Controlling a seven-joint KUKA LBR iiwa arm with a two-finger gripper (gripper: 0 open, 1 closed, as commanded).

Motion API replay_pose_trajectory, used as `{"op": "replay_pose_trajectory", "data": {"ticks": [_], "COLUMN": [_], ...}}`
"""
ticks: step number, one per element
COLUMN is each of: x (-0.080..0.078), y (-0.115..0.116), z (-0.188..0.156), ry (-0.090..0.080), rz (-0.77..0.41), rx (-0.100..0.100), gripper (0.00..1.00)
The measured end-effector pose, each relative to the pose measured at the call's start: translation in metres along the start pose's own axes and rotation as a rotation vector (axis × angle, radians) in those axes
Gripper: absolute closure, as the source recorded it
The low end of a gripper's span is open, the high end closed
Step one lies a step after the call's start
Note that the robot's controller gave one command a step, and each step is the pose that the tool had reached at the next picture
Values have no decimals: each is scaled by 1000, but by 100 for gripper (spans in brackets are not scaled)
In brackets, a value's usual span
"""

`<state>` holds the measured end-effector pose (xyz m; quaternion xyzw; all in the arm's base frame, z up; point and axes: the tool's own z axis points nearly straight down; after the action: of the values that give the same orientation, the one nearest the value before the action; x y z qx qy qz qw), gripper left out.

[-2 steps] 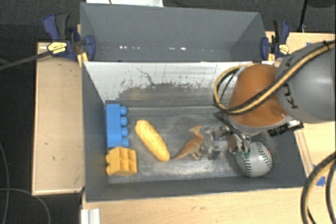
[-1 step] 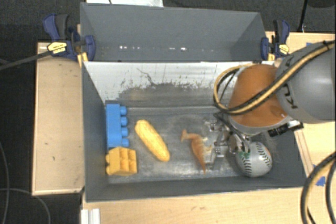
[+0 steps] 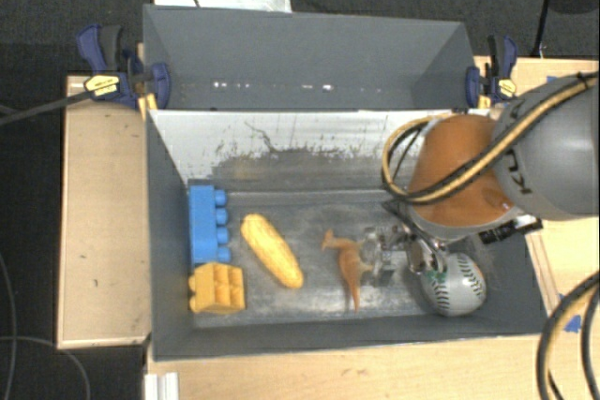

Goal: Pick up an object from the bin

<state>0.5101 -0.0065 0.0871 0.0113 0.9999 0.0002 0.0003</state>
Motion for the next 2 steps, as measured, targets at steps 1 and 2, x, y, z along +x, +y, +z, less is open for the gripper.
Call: {"op": "replay_pose_trajectory", "data": {"ticks": [1,2], "x": [0,-6], "y": [0,2], "z": [0,-40], "ry": [0,8], "rz": [1,2], "rx": [0,0], "gripper": [100,100]}}
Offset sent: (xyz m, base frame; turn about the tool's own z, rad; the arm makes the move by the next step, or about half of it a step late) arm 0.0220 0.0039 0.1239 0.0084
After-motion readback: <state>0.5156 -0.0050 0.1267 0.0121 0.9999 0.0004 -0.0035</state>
